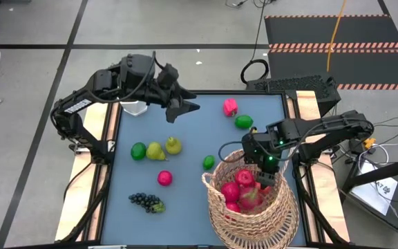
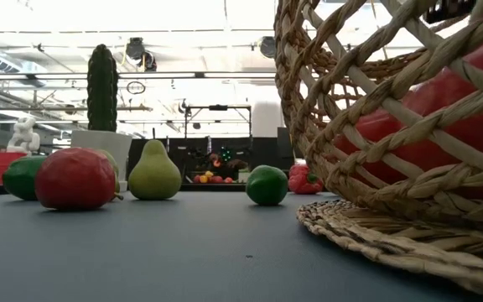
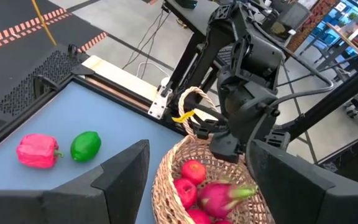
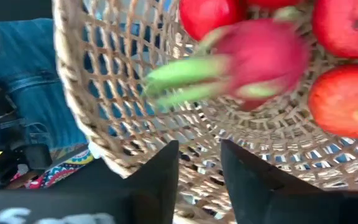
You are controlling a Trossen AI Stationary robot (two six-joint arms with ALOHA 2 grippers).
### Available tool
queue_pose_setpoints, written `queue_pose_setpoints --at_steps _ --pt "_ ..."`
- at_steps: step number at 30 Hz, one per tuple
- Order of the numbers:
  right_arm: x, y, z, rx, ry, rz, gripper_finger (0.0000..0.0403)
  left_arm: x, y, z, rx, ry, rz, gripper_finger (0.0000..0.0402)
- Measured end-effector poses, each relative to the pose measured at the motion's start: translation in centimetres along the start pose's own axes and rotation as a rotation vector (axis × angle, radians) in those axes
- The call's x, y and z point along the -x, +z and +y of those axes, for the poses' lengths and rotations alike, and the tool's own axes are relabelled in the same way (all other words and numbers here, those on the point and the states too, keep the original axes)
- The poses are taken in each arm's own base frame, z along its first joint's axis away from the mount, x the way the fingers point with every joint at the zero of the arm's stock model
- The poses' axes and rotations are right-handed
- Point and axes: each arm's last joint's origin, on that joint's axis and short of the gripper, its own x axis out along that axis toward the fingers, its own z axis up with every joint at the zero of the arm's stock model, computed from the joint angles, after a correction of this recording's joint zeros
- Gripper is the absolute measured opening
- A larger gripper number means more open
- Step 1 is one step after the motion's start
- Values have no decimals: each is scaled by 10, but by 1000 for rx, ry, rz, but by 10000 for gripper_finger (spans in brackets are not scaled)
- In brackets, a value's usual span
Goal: Build produce basket
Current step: Put the pink dragon fruit into the brown basket, then put the green pear into the brown basket
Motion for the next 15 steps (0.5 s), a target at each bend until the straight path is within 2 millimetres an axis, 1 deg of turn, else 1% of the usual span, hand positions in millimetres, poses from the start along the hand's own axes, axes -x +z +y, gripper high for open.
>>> queue_pose_setpoints --at_steps 8,11,15 --pt "-1 4 -2 14 -56 -66 158 0 -1 -1 -5 -2 6 273" --pt "-1 6 1 40 -35 -99 165 0 -3 -1 -5 1 20 273" --pt "4 7 6 76 1 -168 166 0 -10 0 0 26 92 273"
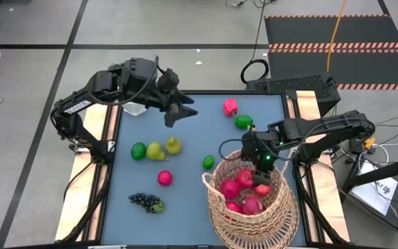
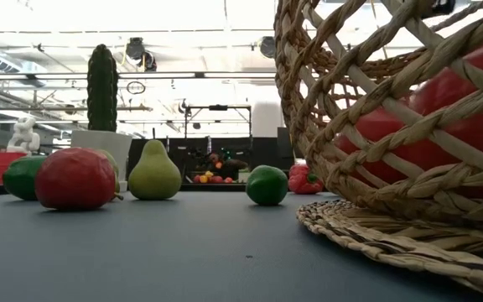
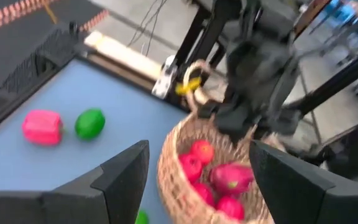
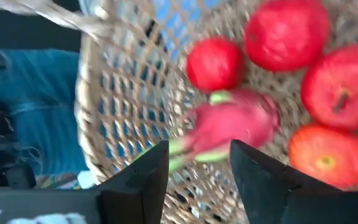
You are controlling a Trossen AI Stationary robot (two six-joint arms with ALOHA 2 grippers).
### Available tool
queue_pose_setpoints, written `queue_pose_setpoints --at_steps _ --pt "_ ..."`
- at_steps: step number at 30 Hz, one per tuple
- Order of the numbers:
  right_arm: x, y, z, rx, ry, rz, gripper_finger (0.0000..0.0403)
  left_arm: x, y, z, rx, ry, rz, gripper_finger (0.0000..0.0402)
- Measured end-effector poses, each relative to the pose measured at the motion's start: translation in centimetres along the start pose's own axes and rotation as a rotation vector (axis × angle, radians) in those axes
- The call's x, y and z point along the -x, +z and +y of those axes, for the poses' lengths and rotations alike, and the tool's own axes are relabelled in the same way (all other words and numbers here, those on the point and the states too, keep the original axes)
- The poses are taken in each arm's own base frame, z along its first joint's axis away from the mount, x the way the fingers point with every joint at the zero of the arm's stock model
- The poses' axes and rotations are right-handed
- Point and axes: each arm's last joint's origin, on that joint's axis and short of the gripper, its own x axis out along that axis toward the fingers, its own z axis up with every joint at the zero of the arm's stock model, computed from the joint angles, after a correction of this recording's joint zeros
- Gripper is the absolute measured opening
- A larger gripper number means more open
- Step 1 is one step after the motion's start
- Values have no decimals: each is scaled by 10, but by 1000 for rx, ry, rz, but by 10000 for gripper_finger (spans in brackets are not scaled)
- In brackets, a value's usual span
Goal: Build produce basket
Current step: Put the green pear into the brown basket
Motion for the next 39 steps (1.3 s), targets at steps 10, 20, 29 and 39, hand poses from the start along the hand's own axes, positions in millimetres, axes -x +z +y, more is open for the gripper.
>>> queue_pose_setpoints --at_steps 10,20,29,39 --pt "29 -2 18 67 118 -290 166 3 -21 9 13 175 183 273" --pt "57 -5 21 87 93 -592 164 -14 -47 26 -5 324 368 273" --pt "69 -2 18 172 57 -698 156 -50 -82 47 20 390 521 273" --pt "83 -3 10 266 2 -755 155 -81 -120 84 187 425 630 273"
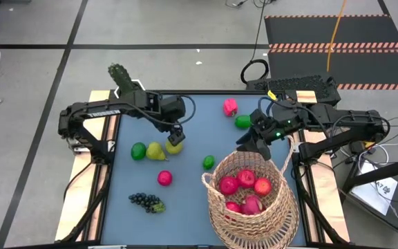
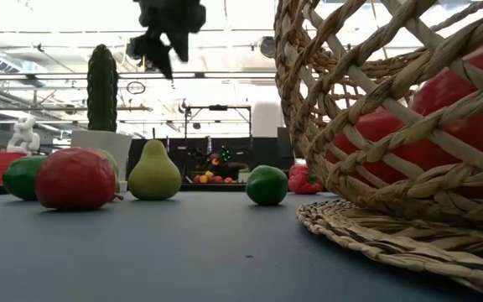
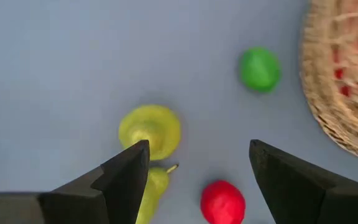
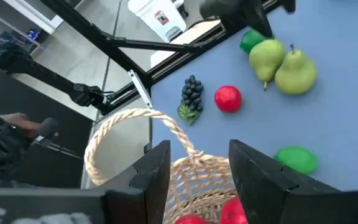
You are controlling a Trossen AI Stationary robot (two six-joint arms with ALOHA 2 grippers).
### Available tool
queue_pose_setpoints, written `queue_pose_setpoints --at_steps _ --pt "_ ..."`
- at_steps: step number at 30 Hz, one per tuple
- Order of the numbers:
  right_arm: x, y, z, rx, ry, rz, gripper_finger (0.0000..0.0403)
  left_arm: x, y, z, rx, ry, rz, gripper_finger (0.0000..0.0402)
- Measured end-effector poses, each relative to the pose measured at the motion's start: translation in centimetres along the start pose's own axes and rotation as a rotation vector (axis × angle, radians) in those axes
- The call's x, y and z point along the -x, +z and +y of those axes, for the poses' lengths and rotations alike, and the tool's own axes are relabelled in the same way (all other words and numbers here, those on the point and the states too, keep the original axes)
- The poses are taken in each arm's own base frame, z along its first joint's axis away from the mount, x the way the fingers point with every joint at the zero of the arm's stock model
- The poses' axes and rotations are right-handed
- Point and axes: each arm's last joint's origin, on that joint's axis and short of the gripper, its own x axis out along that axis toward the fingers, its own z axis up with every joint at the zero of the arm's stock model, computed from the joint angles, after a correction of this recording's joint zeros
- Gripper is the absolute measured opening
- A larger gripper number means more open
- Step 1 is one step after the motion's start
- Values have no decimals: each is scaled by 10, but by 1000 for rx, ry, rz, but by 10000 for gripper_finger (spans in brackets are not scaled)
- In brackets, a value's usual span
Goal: Build produce basket
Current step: Put the green pear into the brown basket
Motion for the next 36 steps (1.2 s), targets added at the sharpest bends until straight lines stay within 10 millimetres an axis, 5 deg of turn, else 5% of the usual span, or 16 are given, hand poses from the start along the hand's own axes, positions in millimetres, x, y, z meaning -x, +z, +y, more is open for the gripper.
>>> queue_pose_setpoints --at_steps 6,24,36 --pt "12 1 -2 38 -1 -27 155 -18 0 14 168 7 32 273" --pt "71 -17 -1 151 2 -72 155 -17 11 28 602 -41 6 273" --pt "81 -25 -3 161 -16 -42 155 -53 -6 48 708 20 133 273"
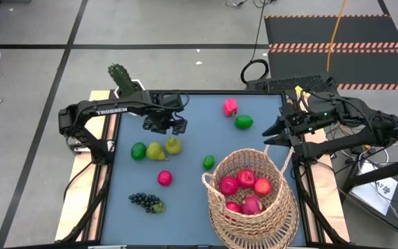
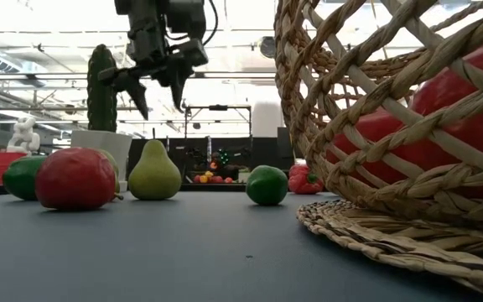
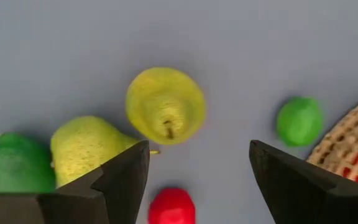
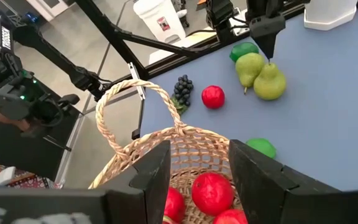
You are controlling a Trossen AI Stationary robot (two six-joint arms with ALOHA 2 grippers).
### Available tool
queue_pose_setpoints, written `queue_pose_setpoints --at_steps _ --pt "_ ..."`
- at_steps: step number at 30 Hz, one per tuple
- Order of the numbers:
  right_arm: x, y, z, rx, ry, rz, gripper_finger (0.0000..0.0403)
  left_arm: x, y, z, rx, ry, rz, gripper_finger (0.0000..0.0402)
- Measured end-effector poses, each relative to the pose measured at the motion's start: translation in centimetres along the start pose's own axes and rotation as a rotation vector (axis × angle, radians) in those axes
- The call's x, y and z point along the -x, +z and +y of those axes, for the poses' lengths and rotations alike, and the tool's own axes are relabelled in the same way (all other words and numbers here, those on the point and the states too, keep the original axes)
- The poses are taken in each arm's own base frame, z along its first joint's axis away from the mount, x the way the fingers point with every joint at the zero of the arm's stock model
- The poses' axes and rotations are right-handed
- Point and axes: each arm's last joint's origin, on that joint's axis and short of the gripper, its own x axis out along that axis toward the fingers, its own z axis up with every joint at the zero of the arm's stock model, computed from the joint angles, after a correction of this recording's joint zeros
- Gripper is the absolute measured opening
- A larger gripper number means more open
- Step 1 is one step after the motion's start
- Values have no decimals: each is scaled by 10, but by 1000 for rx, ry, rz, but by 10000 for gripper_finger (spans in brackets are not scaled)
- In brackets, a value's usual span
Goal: Build produce basket
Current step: Put the green pear into the brown basket
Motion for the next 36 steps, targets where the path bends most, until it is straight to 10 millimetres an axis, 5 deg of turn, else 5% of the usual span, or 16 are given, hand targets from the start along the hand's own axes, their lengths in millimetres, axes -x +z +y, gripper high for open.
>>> queue_pose_setpoints --at_steps 25,36 --pt "0 0 -1 43 -27 -13 155 -31 -6 10 -30 56 -36 270" --pt "0 1 -1 53 -31 -15 155 -31 -5 9 -36 52 -47 173"
